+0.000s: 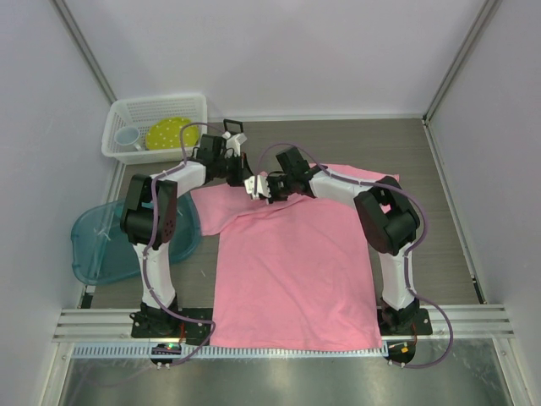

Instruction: Pin the brooch onto the clothing

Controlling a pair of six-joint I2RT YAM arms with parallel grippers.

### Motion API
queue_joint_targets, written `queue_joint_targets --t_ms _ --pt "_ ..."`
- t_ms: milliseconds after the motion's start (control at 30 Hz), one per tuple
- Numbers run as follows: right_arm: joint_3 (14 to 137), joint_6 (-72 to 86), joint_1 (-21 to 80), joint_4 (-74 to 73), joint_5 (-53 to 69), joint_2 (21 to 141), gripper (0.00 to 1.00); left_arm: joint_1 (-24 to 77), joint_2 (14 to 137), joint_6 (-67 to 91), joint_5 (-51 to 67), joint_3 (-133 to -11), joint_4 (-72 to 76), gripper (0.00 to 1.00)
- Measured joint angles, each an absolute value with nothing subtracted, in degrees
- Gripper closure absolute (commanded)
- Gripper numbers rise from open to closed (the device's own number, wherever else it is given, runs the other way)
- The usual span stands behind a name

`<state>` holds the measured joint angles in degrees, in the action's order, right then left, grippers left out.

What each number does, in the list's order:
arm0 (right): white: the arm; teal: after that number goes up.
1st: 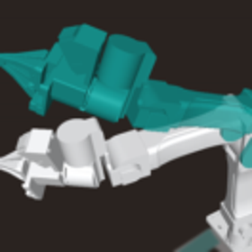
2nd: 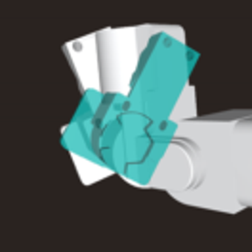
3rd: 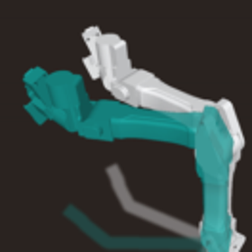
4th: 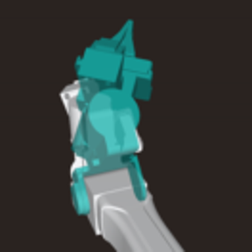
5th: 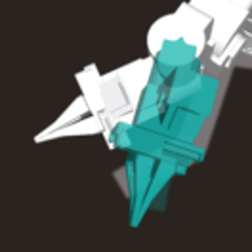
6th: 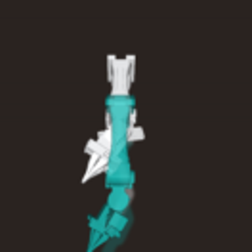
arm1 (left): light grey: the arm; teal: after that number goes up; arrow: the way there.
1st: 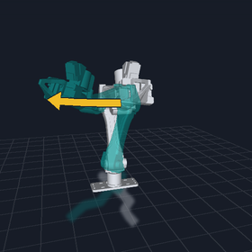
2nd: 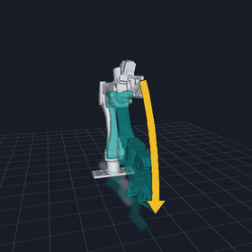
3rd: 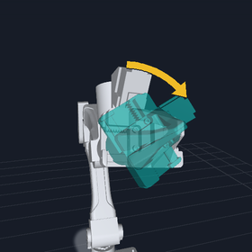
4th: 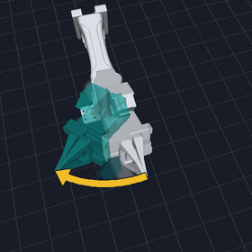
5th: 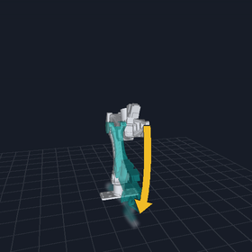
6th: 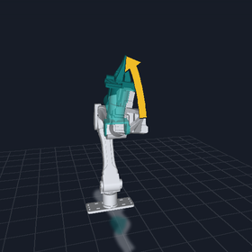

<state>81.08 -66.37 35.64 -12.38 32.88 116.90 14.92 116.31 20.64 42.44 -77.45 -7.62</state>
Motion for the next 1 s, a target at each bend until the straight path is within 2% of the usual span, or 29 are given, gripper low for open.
queue_joint_targets --t_ms 1000 --pt "80.1 -68.9 35.9 -11.0 31.4 116.9 0.99 16.4 116.3 19.0 42.5 -77.0 -8.7 0.99"
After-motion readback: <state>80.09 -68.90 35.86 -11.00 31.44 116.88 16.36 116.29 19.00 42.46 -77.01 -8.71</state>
